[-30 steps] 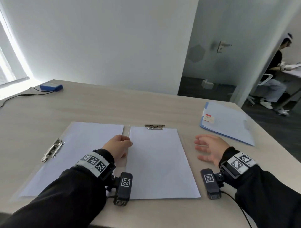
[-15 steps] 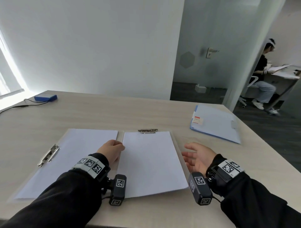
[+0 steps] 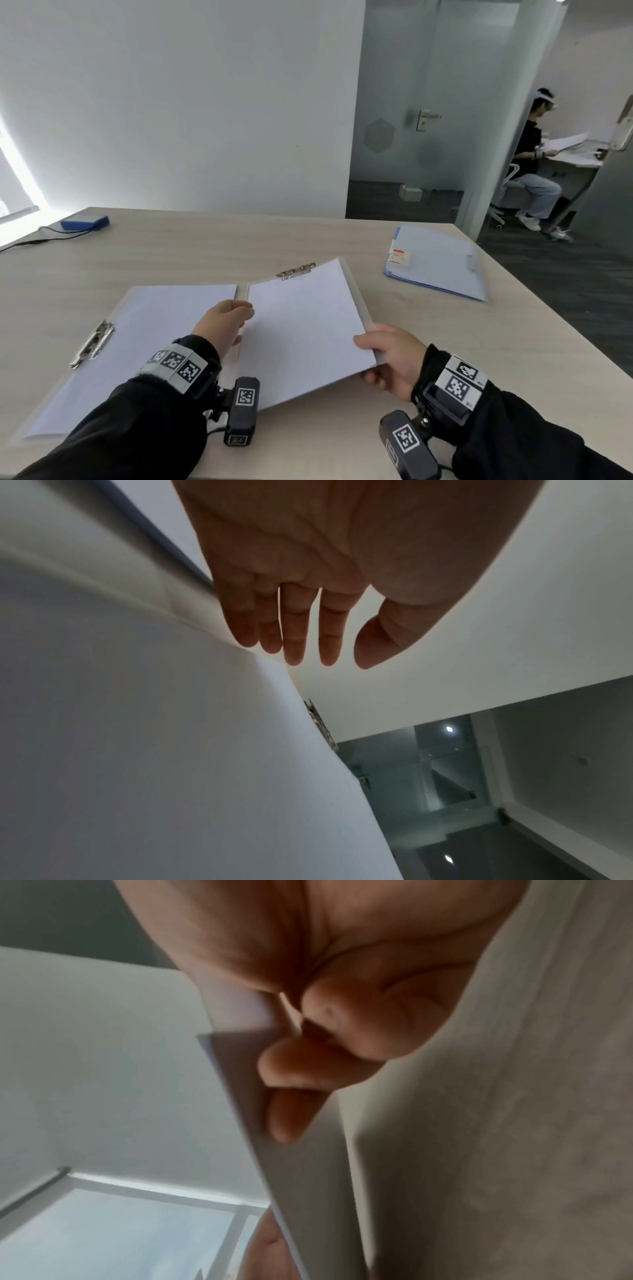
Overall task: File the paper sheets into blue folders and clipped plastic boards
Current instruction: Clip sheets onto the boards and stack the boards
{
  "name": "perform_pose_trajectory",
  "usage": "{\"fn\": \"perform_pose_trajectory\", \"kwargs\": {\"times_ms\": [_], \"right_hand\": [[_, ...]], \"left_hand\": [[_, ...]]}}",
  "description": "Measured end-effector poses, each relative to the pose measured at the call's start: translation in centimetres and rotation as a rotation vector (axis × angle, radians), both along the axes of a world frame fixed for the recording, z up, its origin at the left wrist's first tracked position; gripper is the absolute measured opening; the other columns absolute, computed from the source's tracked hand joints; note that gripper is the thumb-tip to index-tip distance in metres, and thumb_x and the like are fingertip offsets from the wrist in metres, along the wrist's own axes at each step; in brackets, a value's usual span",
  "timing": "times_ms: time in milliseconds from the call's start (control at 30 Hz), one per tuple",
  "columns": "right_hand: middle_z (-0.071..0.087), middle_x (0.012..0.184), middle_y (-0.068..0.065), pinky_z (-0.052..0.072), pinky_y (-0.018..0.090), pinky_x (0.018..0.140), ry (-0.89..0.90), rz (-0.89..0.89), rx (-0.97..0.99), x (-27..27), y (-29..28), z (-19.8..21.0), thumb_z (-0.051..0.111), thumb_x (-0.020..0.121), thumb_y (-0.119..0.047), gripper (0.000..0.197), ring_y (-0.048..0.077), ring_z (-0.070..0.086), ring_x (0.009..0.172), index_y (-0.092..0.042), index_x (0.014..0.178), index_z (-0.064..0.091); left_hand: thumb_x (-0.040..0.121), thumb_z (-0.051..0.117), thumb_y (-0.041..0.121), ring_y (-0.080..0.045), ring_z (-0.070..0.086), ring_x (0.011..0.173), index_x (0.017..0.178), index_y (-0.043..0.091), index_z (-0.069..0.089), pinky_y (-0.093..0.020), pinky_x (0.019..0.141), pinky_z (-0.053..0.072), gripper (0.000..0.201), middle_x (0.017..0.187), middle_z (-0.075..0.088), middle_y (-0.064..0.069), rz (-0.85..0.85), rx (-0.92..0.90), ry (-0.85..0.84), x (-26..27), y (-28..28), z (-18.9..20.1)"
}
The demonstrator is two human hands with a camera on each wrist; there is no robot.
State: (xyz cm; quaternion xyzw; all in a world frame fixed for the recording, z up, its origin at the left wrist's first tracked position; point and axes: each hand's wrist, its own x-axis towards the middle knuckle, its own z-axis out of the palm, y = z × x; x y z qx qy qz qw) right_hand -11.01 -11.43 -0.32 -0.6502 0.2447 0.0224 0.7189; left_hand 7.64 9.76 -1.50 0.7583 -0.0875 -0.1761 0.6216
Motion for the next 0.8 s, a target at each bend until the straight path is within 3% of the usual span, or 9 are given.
{"fn": "perform_pose_trajectory", "kwargs": {"times_ms": [100, 267, 367, 433, 533, 600, 667, 733, 800], "right_hand": [[0.058, 0.064, 0.010, 0.027, 0.019, 0.038, -0.122, -0.037, 0.049, 0.2, -0.9, 0.8, 0.045, 0.092, -0.008, 0.033, 0.020, 0.044, 0.045, -0.008, 0.121, 0.059], [0.060, 0.061, 0.011, 0.028, 0.019, 0.038, -0.283, -0.177, 0.122, 0.5, -2.2, 2.4, 0.045, 0.092, -0.005, 0.026, 0.022, 0.048, 0.046, -0.008, 0.113, 0.060], [0.060, 0.063, 0.013, 0.028, 0.019, 0.039, -0.355, -0.263, 0.130, 0.4, -2.9, 3.1, 0.044, 0.092, -0.004, 0.022, 0.024, 0.048, 0.050, -0.010, 0.105, 0.062], [0.061, 0.062, 0.015, 0.029, 0.019, 0.039, -0.374, -0.311, 0.129, 0.0, -3.4, 3.3, 0.044, 0.094, -0.006, 0.021, 0.024, 0.047, 0.051, -0.012, 0.099, 0.064], [0.063, 0.059, 0.015, 0.030, 0.019, 0.038, -0.392, -0.357, 0.161, -0.7, -4.3, 3.1, 0.043, 0.095, -0.008, 0.021, 0.019, 0.048, 0.042, -0.011, 0.102, 0.062], [0.062, 0.057, 0.015, 0.029, 0.020, 0.037, -0.398, -0.367, 0.191, -1.2, -4.8, 2.7, 0.042, 0.094, -0.008, 0.022, 0.017, 0.047, 0.038, -0.009, 0.106, 0.060], [0.061, 0.058, 0.014, 0.028, 0.020, 0.036, -0.391, -0.364, 0.213, -1.8, -5.0, 2.3, 0.043, 0.093, -0.007, 0.023, 0.018, 0.047, 0.038, -0.007, 0.110, 0.059], [0.061, 0.059, 0.012, 0.028, 0.019, 0.038, -0.377, -0.348, 0.208, -2.4, -5.0, 2.0, 0.044, 0.093, -0.007, 0.023, 0.019, 0.049, 0.040, -0.006, 0.111, 0.059], [0.061, 0.059, 0.012, 0.029, 0.020, 0.039, -0.353, -0.352, 0.204, -2.9, -5.1, 1.7, 0.045, 0.093, -0.006, 0.021, 0.019, 0.050, 0.041, -0.006, 0.107, 0.061]], "left_hand": [[0.083, 0.062, 0.025, -0.017, 0.064, 0.101, 0.098, 0.018, 0.068, -0.040, 0.086, 0.052, 0.018, 0.106, 0.072, -0.001, -0.097, -0.132, -0.025, -2.1, -0.1, 1.4], [0.093, 0.054, 0.012, -0.018, 0.062, 0.066, 0.089, 0.009, 0.070, -0.028, 0.054, 0.038, 0.017, 0.078, 0.071, -0.007, -0.155, -0.301, -0.003, -4.4, -0.4, 3.2], [0.093, 0.054, 0.017, -0.017, 0.049, 0.055, 0.080, 0.009, 0.070, -0.025, 0.047, 0.030, 0.022, 0.067, 0.059, -0.007, -0.140, -0.322, 0.008, -4.5, -0.5, 2.8], [0.093, 0.053, 0.029, -0.016, 0.048, 0.053, 0.081, 0.010, 0.069, -0.023, 0.045, 0.029, 0.028, 0.066, 0.057, -0.006, -0.144, -0.284, 0.123, -4.5, -0.4, 2.1], [0.090, 0.049, 0.057, -0.018, 0.062, 0.065, 0.102, 0.013, 0.067, -0.024, 0.049, 0.040, 0.049, 0.081, 0.069, -0.003, -0.181, -0.197, 0.355, -4.5, -0.6, 1.2], [0.087, 0.049, 0.063, -0.024, 0.070, 0.085, 0.116, 0.018, 0.057, -0.029, 0.057, 0.050, 0.054, 0.103, 0.073, -0.004, -0.143, -0.254, 0.420, -3.9, -0.8, 0.6], [0.089, 0.056, 0.053, -0.030, 0.071, 0.097, 0.120, 0.020, 0.051, -0.035, 0.062, 0.056, 0.045, 0.117, 0.068, -0.007, -0.062, -0.343, 0.397, -3.4, -1.2, 0.8], [0.092, 0.061, 0.030, -0.032, 0.073, 0.088, 0.111, 0.011, 0.054, -0.036, 0.059, 0.058, 0.029, 0.116, 0.063, -0.011, 0.010, -0.414, 0.345, -2.9, -1.8, 1.2], [0.093, 0.058, 0.013, -0.032, 0.068, 0.075, 0.103, 0.003, 0.052, -0.037, 0.055, 0.059, 0.016, 0.102, 0.063, -0.017, 0.049, -0.433, 0.280, -2.8, -2.7, 1.7]]}}
